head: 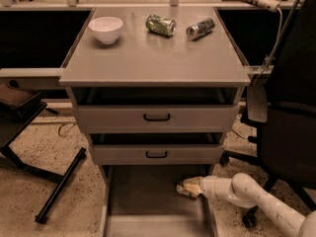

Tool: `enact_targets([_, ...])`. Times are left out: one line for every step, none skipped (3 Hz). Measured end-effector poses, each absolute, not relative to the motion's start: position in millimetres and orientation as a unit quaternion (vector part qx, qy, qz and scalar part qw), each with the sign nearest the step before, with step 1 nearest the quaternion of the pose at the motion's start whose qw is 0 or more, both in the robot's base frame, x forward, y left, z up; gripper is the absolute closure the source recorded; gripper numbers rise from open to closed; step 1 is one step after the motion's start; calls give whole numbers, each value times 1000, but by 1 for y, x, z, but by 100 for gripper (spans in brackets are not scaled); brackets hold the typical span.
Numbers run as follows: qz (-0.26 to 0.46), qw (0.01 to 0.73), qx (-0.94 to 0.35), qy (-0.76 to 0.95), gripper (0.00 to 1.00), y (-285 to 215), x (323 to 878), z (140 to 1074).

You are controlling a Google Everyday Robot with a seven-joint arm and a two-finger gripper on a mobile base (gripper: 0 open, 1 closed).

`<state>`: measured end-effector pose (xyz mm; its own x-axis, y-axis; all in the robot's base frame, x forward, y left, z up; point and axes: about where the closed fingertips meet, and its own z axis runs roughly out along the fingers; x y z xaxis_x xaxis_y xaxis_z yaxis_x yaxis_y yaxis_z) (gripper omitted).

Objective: Pick 7up can from bottom drawer and place on counter

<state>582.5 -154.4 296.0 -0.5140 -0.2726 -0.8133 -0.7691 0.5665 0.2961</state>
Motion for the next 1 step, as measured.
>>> enact_targets([334,371,-324,803,81,-154,582,296])
